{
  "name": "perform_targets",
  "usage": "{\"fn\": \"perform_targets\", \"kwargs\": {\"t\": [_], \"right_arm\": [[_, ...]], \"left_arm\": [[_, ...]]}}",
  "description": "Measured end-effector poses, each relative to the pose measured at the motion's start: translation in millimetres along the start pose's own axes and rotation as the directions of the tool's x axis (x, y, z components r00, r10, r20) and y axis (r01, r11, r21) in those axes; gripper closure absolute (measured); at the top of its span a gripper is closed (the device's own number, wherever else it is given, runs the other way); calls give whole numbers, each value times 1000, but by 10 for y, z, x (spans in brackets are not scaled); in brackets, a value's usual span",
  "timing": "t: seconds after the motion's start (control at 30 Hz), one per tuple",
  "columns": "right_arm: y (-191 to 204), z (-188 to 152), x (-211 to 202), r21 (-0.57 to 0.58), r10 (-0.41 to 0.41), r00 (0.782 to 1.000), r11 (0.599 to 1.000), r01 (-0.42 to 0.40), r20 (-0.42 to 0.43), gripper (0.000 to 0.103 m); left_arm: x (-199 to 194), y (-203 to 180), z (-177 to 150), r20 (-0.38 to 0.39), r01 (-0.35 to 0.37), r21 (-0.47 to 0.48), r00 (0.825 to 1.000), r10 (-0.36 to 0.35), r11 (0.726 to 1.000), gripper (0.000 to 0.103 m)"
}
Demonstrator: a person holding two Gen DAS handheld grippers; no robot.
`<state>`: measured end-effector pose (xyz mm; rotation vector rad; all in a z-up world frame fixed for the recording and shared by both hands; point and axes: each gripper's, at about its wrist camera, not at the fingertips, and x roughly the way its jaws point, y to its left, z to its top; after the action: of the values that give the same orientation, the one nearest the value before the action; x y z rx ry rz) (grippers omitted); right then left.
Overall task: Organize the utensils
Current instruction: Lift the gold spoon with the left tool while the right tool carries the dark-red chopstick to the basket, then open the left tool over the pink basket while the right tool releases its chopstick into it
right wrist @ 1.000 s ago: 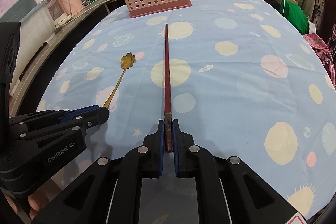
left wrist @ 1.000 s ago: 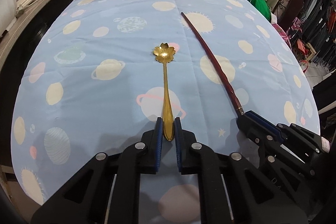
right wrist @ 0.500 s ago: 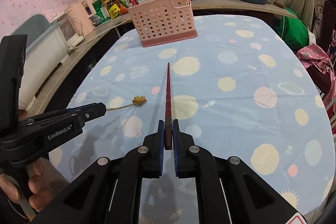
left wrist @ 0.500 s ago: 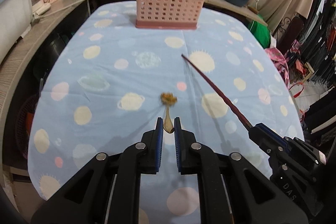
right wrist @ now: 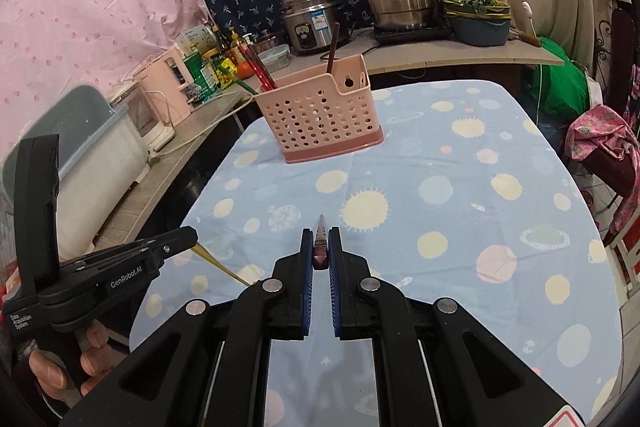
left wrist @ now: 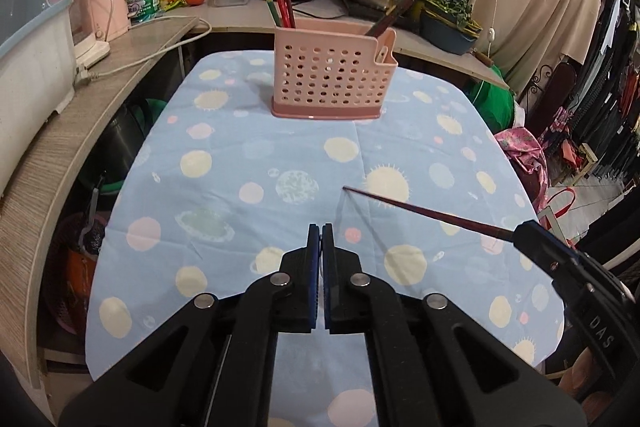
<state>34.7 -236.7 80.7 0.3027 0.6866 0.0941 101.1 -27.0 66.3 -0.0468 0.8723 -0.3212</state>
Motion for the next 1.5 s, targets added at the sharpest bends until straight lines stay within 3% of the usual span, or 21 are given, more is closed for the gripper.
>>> {"fn": "perform_targets", "kwargs": {"t": [0.53,1.0,1.2,1.5], "right_arm": [[71,1176,91,-11,20,986,1000,-18,166,96],[237,2493,292,7,29,921,999,-34,388,96],[184,2735,735,19,-5,933,1000,-2,359,96],[64,2602,1365,10,-36,969,999,35,244,96]], "left_arm": [[-96,13,1059,127,-17,29,992,13,999,102],[87,-21,2325,251,-106,42,964,92,993,102],[445,37,2517,225,-117,40,969,105,992,102],[994,56,2485,145,-128,50,982,119,991,102]]}}
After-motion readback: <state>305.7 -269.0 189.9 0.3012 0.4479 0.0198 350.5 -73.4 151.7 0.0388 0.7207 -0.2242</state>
